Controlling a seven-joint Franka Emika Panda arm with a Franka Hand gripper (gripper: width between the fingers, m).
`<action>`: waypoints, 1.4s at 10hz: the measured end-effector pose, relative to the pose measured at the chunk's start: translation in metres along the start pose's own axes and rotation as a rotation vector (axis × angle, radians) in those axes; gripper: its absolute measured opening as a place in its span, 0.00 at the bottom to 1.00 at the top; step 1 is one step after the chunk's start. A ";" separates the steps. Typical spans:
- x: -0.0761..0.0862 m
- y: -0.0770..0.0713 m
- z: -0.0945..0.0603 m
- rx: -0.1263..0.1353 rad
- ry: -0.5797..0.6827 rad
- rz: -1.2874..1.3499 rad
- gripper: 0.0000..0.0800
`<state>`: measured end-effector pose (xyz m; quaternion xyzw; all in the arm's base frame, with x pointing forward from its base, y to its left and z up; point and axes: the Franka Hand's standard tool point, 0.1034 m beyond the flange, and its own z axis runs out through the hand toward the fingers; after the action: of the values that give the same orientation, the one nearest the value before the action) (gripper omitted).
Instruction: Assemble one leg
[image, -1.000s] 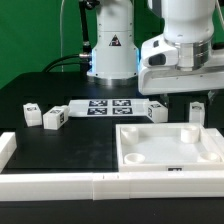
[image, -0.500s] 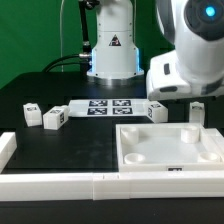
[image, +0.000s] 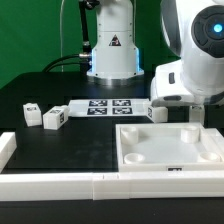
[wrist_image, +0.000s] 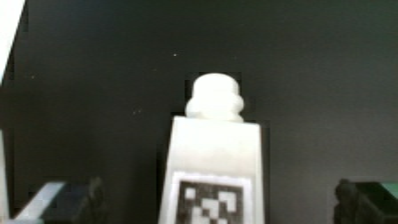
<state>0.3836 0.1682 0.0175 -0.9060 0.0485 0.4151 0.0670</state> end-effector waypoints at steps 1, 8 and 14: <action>0.000 0.001 0.005 -0.002 0.001 0.001 0.81; -0.001 0.003 0.013 -0.003 0.001 0.000 0.36; -0.002 0.005 0.011 -0.003 -0.004 -0.007 0.36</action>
Offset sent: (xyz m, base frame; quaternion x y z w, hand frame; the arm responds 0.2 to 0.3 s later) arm -0.0047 -0.0012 -0.0058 0.0000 0.0072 -0.0048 1.0000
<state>0.3729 0.1655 0.0117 -0.9055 0.0448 0.4165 0.0672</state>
